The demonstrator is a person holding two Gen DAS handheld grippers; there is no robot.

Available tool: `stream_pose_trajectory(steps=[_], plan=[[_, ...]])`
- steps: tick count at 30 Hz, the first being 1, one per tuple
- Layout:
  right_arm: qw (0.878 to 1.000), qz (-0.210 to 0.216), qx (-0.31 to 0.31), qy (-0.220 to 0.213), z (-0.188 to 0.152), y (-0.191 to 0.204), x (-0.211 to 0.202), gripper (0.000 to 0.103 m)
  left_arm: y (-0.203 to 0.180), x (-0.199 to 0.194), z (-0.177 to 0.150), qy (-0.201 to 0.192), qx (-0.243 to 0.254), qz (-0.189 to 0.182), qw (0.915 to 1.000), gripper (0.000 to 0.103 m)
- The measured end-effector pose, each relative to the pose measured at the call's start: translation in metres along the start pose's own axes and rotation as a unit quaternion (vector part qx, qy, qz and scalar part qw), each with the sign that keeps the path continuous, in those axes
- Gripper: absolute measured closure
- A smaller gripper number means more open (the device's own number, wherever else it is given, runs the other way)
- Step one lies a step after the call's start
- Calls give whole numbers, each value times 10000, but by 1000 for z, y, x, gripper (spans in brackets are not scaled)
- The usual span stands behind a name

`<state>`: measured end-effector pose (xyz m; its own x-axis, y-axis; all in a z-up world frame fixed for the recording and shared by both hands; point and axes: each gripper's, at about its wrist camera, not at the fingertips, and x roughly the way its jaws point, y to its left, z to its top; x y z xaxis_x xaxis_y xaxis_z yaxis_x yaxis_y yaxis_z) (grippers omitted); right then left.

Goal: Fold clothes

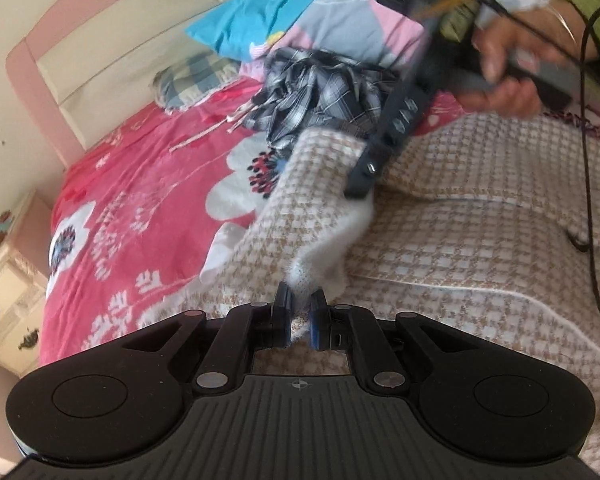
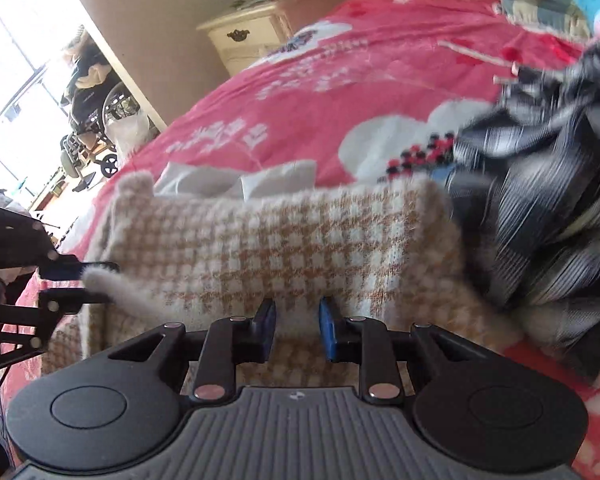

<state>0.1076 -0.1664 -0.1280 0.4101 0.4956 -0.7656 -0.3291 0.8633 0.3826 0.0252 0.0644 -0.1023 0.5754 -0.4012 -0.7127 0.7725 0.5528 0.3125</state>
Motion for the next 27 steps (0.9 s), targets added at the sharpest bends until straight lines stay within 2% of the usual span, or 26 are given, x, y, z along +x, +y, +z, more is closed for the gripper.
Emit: stream_pose_trajectory(steps=[3, 6, 8, 9, 11, 13, 15, 18, 19, 20, 21, 23, 24, 25, 27], plan=[[9997, 85, 227, 16, -7, -6, 9, 77, -3, -5, 4, 103, -26, 71, 9999, 91], [9986, 227, 471, -37, -14, -15, 13, 78, -10, -25, 15, -67, -303, 61, 9995, 83], [9982, 267, 524, -84, -15, -17, 12, 78, -21, -36, 21, -236, -201, -3, 9995, 40], [9981, 280, 544, -99, -15, -17, 11, 78, -29, -35, 22, -283, 28, 71, 9996, 36], [9984, 251, 491, -99, -15, -15, 12, 78, -45, -27, 24, -300, 577, 265, 9975, 37], [9992, 168, 355, -117, -15, -11, 10, 78, -55, -9, 26, -225, 1058, 679, 9918, 40], [9997, 19, 141, -203, -17, -5, 4, 78, -52, 6, 31, -157, 1138, 735, 9907, 41], [9930, -325, -907, -686, -26, 21, -25, 75, -49, 27, 35, 40, 1332, 720, 9885, 50], [9823, -563, -1556, -882, -34, 36, -34, 73, -48, 34, 34, 165, 1443, 654, 9872, 55], [9646, -834, -2260, -1072, -43, 50, -41, 70, -49, 37, 32, 255, 1557, 617, 9856, 59], [9434, -1113, -2874, -1226, -51, 62, -44, 65, -49, 40, 30, 343, 1666, 581, 9837, 60], [8928, -1719, -3930, -1376, -62, 79, -38, 60, -48, 40, 27, 399, 1607, 598, 9844, 71], [8690, -1916, -4375, -1292, -65, 82, -29, 58, -46, 40, 27, 426, 1536, 552, 9857, 74], [8497, -2017, -4763, -1025, -67, 82, -16, 56, -45, 39, 26, 418, 1493, 503, 9866, 83], [8074, -2184, -5465, -423, -71, 79, 11, 57, -43, 38, 25, 421, 1450, 433, 9876, 89]])
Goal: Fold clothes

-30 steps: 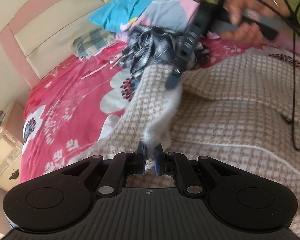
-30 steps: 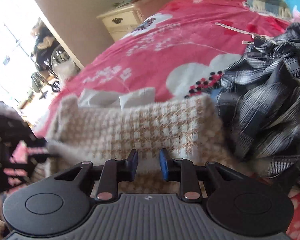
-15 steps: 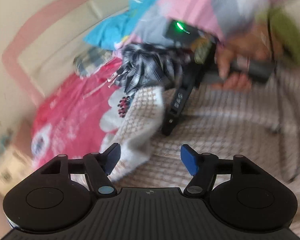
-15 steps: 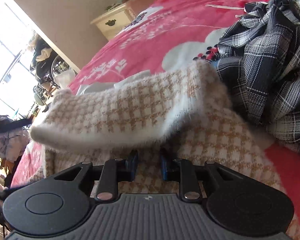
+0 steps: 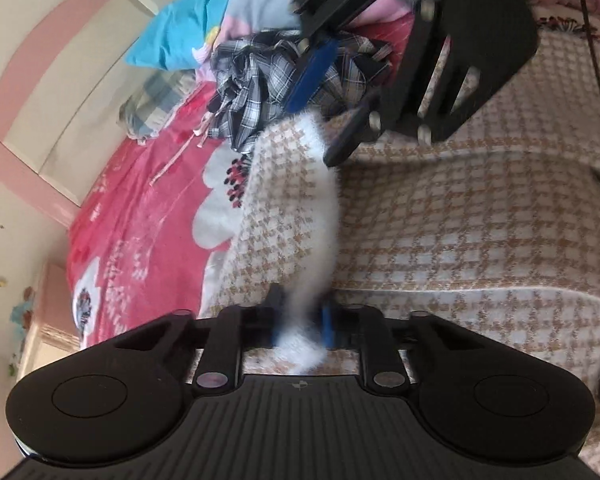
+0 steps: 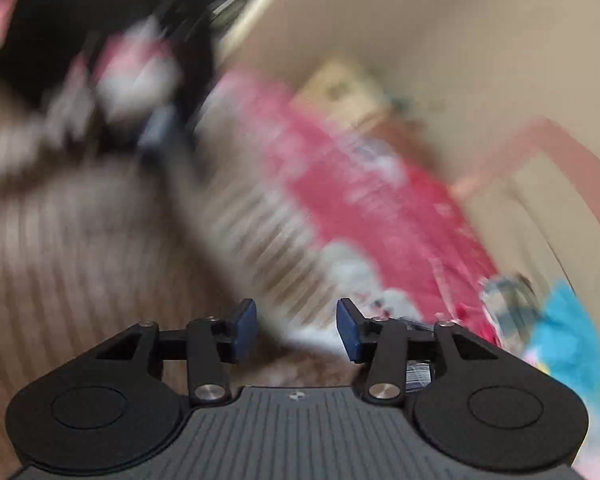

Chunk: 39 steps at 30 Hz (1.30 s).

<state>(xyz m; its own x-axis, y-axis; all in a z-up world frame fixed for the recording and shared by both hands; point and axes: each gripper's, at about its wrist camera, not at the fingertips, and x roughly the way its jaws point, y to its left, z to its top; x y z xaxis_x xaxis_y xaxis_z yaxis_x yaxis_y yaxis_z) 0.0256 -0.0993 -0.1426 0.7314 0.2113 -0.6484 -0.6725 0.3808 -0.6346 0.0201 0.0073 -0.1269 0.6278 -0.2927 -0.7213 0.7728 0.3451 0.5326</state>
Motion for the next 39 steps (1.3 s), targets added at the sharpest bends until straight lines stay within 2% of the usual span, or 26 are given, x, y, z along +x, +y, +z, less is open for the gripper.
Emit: stream_pose_trajectory(steps=[2, 3, 4, 5, 6, 9, 12, 15, 17, 20, 22, 24, 26, 28, 29, 32, 33, 34, 35, 36, 39], plan=[[9980, -212, -587, 101, -1, 10, 18, 57, 1, -1, -1, -27, -10, 9, 10000, 91], [9970, -268, -714, 126, -1, 12, 24, 67, 1, -3, -2, -54, -23, 31, 10000, 91], [9976, -287, -616, 108, 2, 8, 23, 81, 1, -4, -3, -80, -36, 54, 9999, 93], [9986, -310, -428, 64, 6, 3, 18, 85, 2, -5, -3, -107, -47, 77, 9999, 94], [9992, -333, -240, 21, 9, -2, 14, 94, 2, -8, -5, -146, -25, 126, 9998, 94], [9982, -197, 539, -181, 18, -18, -12, 95, 7, -19, -9, -261, -109, 247, 9993, 96], [9970, 18, 740, -229, 15, -8, -24, 95, 12, -28, -15, -278, -160, 224, 9992, 96], [9962, 280, 820, -70, 11, 13, -8, 97, 8, -25, -27, -115, -47, 144, 9998, 96], [9955, 224, 926, -7, 9, 21, 7, 97, -1, -16, -32, 74, 74, 121, 9999, 95], [9927, 153, 1192, 45, 8, 24, 18, 97, -15, -2, -37, 257, 421, 296, 9983, 91], [9901, 151, 1393, 56, 8, 20, 17, 97, -16, -4, -34, 336, 371, 381, 9980, 88], [9888, 143, 1486, 49, 6, 19, 15, 97, -9, -16, -26, 420, 91, 339, 9985, 83], [9882, 116, 1526, 38, 4, 20, 12, 97, 5, -38, -20, 402, -461, 194, 9979, 80], [9881, 69, 1534, 47, 5, 22, 12, 96, 25, -57, -15, 407, -1278, 97, 9909, 78], [9880, 44, 1540, 51, 6, 24, 11, 95, 39, -60, -14, 458, -1833, 164, 9819, 77], [9888, -16, 1490, 41, 6, 28, 7, 94, 73, -54, -19, 403, -3293, 325, 9428, 76], [9894, -7, 1454, 38, 6, 27, 2, 91, 76, -42, -21, 402, -3452, 431, 9367, 76], [9891, 32, 1473, 1, 5, 24, -5, 90, 73, -29, -23, 483, -3383, 567, 9381, 76], [9868, 67, 1614, -103, 3, 18, -16, 90, 68, -11, -26, 703, -3205, 729, 9418, 76], [9830, 91, 1818, -237, 0, 10, -29, 90, 63, 8, -32, 938, -3137, 830, 9412, 76], [9641, 88, 2606, -499, -5, -23, -48, 90, 58, 29, -45, 924, -3373, 960, 9319, 76]])
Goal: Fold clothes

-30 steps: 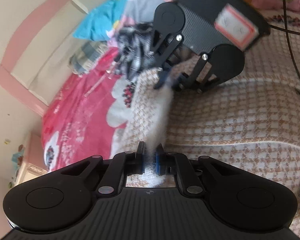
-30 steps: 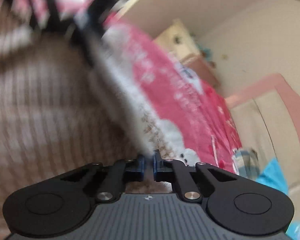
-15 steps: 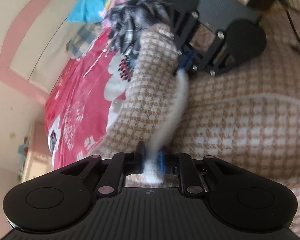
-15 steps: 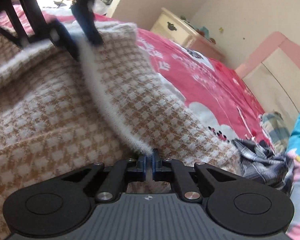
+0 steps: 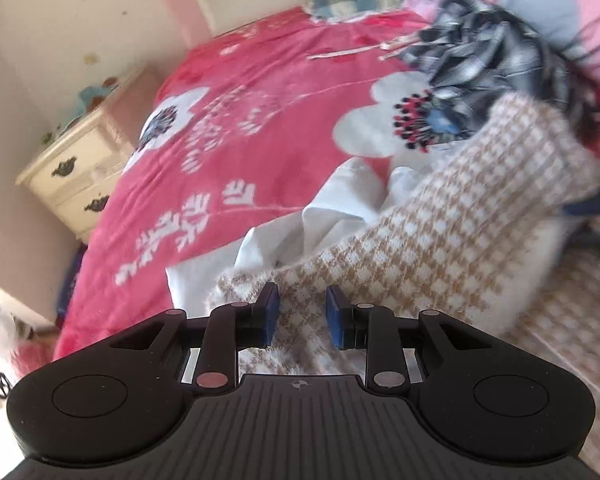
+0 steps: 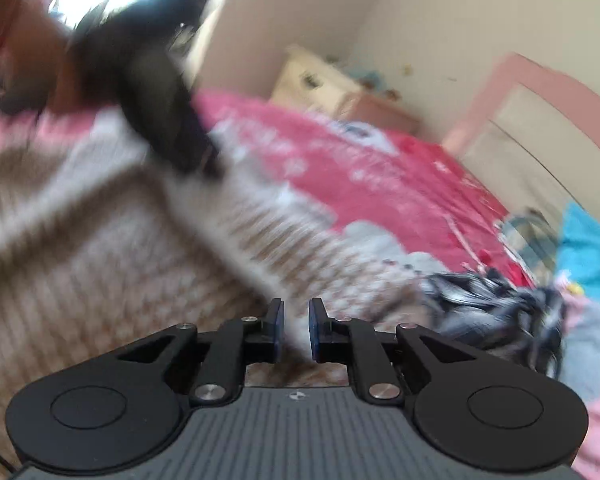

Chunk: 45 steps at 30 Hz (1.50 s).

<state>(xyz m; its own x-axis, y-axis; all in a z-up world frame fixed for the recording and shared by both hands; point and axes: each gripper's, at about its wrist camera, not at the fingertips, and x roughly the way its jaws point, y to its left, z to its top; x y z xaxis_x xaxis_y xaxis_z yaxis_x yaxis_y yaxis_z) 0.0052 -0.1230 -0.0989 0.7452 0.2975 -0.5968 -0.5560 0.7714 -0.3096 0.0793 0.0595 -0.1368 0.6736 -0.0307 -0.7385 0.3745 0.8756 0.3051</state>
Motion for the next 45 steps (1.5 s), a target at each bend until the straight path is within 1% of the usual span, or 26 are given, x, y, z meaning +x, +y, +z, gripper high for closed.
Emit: stream_pose_trajectory(steps=[4, 6, 8, 9, 13, 15, 17, 18, 20, 22, 24, 25, 26, 27, 29, 30, 32, 33, 35, 36, 37, 38, 40, 41, 43, 45], plan=[[9940, 29, 1098, -3, 22, -37, 32, 90, 8, 7, -6, -205, -410, 6, 9990, 76], [9862, 25, 1642, 207, 20, -52, 67, 90, 7, 10, -10, -330, -271, 26, 9991, 76], [9823, -138, 1771, 597, 3, -53, 106, 94, 5, 13, -13, -457, -130, 47, 9989, 76], [9800, -170, 1890, 605, -7, -53, 116, 95, 2, 15, -17, -562, -15, 87, 9984, 75], [9714, -155, 2291, 606, -3, -61, 106, 95, -10, 19, -30, -948, 431, 295, 9941, 75], [9671, -25, 2510, 404, 5, -69, 86, 91, -10, 12, -27, -1030, 383, 390, 9932, 75], [9664, 147, 2562, 144, 11, -70, 64, 91, -7, 2, -22, -1088, 199, 438, 9929, 74], [9672, 261, 2524, 63, 14, -67, 57, 91, -4, -9, -20, -1191, 23, 357, 9922, 73], [9703, 505, 2359, 143, 15, -55, 58, 91, 0, -31, -17, -1465, -229, 107, 9889, 71], [9741, 564, 2127, 514, 4, -37, 78, 92, -8, -39, -18, -1543, -17, -245, 9877, 70], [9761, 486, 2033, 588, -11, -25, 92, 92, -25, -25, -27, -1325, 562, -260, 9892, 70], [9743, 458, 2103, 661, -9, -25, 92, 92, -34, -15, -34, -1169, 871, -222, 9891, 70], [9690, 452, 2325, 704, -2, -31, 85, 92, -43, -5, -40, -1021, 1167, -184, 9877, 70], [9653, 480, 2495, 602, 3, -35, 74, 90, -43, -4, -44, -1142, 1149, -142, 9867, 70], [9686, 384, 2431, 355, 8, -34, 55, 90, -38, -13, -34, -1054, 803, -136, 9911, 70], [9698, 346, 2372, 448, 6, -30, 56, 90, -37, -17, -32, -1047, 695, -102, 9920, 70], [9647, 537, 2347, 1066, -10, -20, 84, 88, -35, -25, -30, -1025, 485, -36, 9935, 64], [9632, 548, 2419, 1037, -15, -19, 87, 88, -38, -19, -31, -771, 512, -11, 9957, 64], [9512, 497, 2838, 1105, -8, -28, 74, 88, -40, -16, -31, -576, 327, 78, 9978, 62], [9447, 505, 3059, 1065, -5, -32, 61, 85, -41, -19, -30, -523, 162, 138, 9984, 62], [9424, 548, 3170, 914, -4, -34, 42, 84, -39, -29, -27, -472, -64, 210, 9986, 61], [9432, 556, 3177, 791, -4, -33, 22, 82, -38, -40, -25, -425, -289, 280, 9983, 60], [9458, 531, 3138, 651, -7, -28, -20, 77, -34, -72, -29, -610, -565, 299, 9961, 55], [9451, 555, 3154, 643, -11, -25, -40, 77, -32, -89, -33, -719, -662, 302, 9948, 51], [9430, 625, 3206, 646, -19, -18, -77, 77, -31, -127, -48, -825, -834, 303, 9926, 48], [9411, 670, 3257, 606, -25, -12, -114, 77, -29, -161, -65, -802, -1087, 191, 9906, 47]])
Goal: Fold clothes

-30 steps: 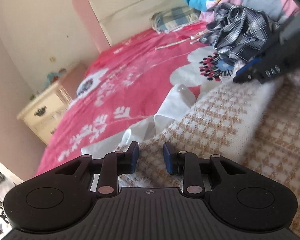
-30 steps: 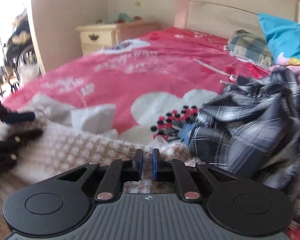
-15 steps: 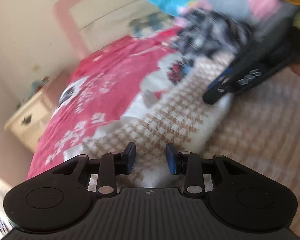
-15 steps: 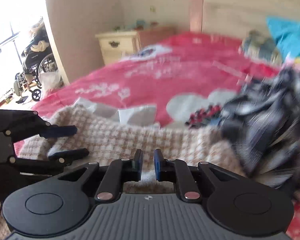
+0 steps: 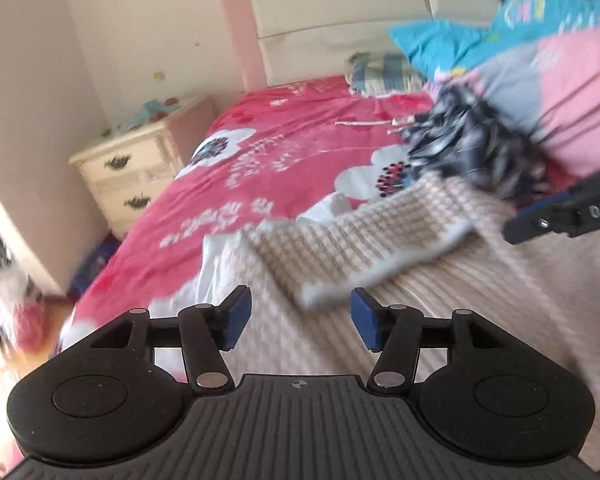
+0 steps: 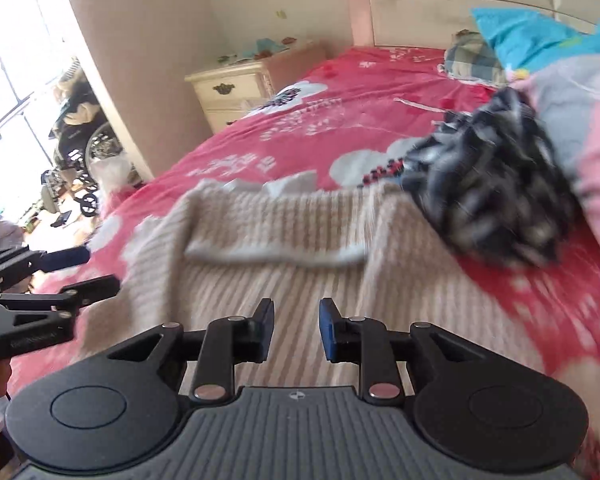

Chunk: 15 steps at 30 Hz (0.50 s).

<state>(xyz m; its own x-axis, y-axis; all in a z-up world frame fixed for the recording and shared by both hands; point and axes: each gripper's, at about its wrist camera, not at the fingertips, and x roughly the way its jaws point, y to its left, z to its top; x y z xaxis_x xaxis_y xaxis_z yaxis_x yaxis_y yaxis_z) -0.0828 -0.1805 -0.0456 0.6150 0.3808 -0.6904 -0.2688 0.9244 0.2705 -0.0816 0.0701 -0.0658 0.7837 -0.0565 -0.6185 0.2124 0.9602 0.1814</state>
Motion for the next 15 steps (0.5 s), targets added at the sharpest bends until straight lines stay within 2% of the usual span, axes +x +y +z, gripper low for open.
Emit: stream_pose_trajectory(steps=[3, 5, 9, 12, 15], plan=[[9997, 79, 238, -1, -29, 6, -45, 75, 9, -54, -25, 249, -572, -119, 9980, 44], [9986, 153, 503, 85, -52, 11, -75, 75, 16, -83, -47, 673, -1166, -200, 9907, 43], [9917, 515, 1126, 335, -94, 26, -111, 70, 17, -142, -104, 1312, -2212, -101, 9663, 43], [9897, 665, 1149, 530, -122, 49, -127, 63, 12, -176, -139, 1641, -2715, -16, 9484, 43], [9909, 643, 976, 663, -142, 73, -137, 60, 12, -203, -163, 1763, -3122, 125, 9334, 39]])
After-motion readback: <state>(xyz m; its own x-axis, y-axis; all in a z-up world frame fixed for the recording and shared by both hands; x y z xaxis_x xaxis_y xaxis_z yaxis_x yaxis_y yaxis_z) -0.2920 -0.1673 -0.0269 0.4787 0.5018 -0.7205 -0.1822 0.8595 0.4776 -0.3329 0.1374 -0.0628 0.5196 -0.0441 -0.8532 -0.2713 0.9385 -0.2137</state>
